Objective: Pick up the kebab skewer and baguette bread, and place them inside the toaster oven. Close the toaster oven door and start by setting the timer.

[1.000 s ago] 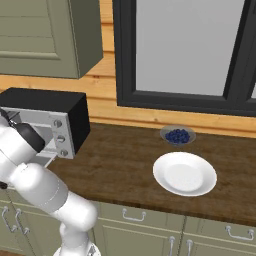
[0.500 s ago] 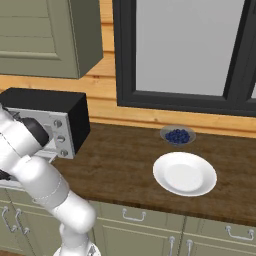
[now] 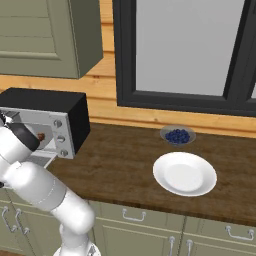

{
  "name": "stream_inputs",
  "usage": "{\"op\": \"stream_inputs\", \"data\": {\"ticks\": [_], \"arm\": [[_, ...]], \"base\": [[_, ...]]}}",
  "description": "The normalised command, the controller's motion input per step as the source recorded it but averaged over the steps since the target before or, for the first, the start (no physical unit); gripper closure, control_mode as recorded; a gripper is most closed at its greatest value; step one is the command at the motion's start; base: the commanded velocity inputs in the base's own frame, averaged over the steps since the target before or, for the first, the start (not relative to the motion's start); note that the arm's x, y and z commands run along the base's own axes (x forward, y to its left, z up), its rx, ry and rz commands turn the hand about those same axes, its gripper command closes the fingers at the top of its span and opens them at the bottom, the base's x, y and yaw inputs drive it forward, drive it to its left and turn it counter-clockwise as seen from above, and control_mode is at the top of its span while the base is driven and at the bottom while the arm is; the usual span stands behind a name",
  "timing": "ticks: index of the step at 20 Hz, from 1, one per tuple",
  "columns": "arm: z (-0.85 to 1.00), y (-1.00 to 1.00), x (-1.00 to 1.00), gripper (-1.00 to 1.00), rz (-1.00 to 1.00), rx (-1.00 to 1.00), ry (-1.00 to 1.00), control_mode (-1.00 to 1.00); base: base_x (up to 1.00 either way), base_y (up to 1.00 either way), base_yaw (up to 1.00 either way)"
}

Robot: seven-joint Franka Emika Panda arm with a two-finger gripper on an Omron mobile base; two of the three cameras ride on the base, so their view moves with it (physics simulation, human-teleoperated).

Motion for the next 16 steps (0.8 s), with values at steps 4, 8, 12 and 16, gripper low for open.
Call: {"op": "stream_inputs", "data": {"ticks": [4,8,12,16], "arm": [[0.09,0.00,-0.76,-1.00,0.04,0.00,-0.08,-1.00],[-0.02,-0.32,-0.92,-1.00,0.00,0.03,0.02,-1.00],[-0.31,-0.41,-0.56,-1.00,0.00,0.03,0.10,-1.00],[-0.64,-0.60,-0.29,-1.00,0.00,0.02,0.08,-1.00]], "base": [[0.00,0.00,0.00],[0.00,0.00,0.00],[0.00,0.00,0.00],[0.00,0.00,0.00]]}}
